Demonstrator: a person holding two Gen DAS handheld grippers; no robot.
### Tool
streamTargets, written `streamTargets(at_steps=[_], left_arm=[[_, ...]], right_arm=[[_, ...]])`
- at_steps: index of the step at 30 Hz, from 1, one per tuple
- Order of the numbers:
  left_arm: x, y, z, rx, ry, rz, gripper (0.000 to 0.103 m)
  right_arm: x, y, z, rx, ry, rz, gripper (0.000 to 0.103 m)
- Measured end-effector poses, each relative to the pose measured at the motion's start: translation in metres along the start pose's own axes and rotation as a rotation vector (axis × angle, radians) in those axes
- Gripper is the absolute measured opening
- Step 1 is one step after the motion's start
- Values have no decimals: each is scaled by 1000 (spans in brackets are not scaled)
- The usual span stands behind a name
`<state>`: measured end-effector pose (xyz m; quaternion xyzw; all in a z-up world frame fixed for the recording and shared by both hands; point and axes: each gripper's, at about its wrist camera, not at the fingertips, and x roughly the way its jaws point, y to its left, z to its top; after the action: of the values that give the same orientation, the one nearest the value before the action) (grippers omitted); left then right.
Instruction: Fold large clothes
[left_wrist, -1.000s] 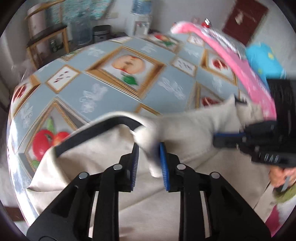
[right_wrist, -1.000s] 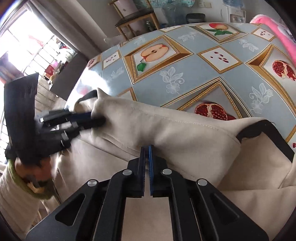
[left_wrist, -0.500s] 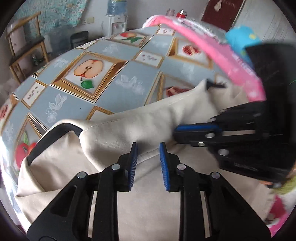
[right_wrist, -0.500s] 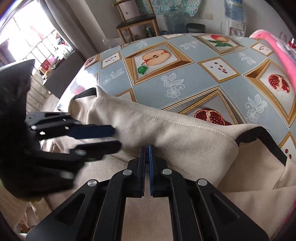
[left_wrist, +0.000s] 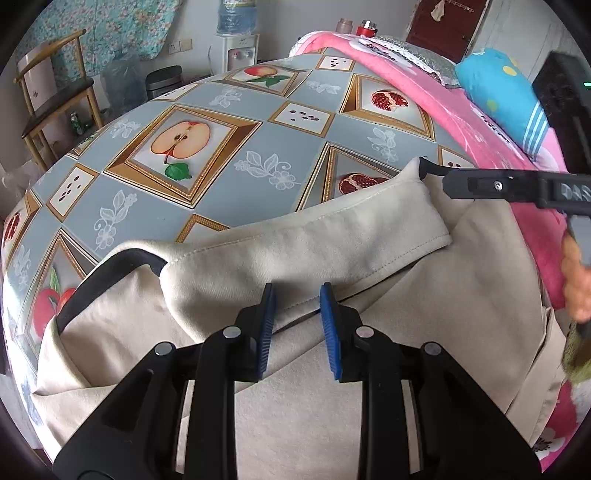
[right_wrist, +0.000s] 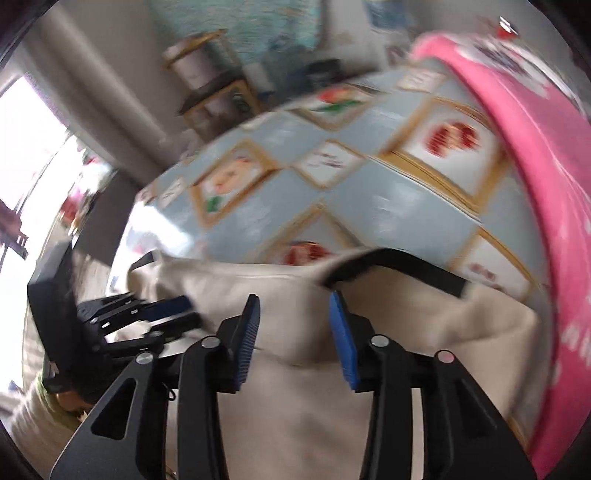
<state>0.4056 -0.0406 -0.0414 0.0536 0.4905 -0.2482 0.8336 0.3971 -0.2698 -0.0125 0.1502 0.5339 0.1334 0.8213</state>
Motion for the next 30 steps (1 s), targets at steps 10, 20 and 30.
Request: streamTargets(at_steps=[10,20,30], left_arm=[[-2,0,-5,41,-23,-5,25],[-2,3,-6,29,-30,-20,25],[-3,6,-9,13,-46,-36,25]], right_arm=[[40,30,-16,-244,31,-186,10],[-10,28,-16,-243,-51,-292,35],[38,48,-23,-231,61,-116,21]])
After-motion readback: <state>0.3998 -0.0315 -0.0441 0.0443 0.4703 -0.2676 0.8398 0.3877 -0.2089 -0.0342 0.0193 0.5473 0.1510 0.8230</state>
